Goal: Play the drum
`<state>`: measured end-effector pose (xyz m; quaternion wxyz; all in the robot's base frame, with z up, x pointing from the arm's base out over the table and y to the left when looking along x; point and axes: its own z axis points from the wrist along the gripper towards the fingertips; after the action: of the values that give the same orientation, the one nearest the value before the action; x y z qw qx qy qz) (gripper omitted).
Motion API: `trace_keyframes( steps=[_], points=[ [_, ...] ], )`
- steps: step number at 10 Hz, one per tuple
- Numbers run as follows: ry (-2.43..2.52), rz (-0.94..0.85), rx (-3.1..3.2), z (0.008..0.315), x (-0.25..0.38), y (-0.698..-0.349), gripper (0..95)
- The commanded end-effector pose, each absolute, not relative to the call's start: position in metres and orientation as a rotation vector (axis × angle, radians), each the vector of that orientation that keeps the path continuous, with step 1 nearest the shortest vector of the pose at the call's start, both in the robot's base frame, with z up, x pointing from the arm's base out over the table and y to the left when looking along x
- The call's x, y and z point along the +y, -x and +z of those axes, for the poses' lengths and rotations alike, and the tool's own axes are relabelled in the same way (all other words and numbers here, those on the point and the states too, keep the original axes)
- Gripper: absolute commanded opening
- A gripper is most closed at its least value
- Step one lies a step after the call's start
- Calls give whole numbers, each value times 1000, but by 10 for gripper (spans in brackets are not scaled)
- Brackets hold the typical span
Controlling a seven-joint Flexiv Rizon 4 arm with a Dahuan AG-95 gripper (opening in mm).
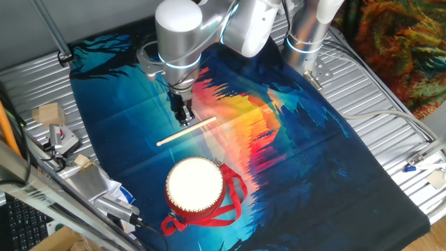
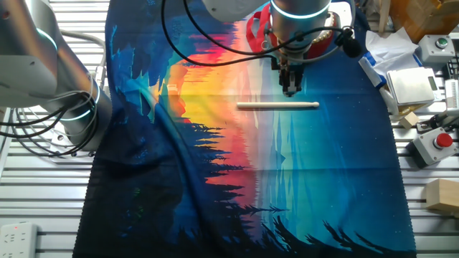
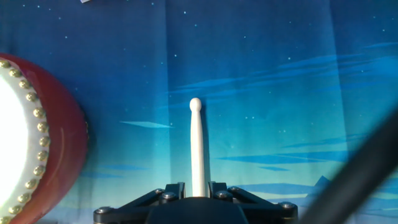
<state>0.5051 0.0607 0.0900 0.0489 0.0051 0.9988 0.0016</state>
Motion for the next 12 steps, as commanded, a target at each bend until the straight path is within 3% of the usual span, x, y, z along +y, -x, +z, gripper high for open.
trace_keyframes(
  steps=[1, 12],
  points=[
    [31, -95, 3042, 53, 60, -499, 190],
    [20, -42, 3043, 60, 53, -501, 190]
  ],
)
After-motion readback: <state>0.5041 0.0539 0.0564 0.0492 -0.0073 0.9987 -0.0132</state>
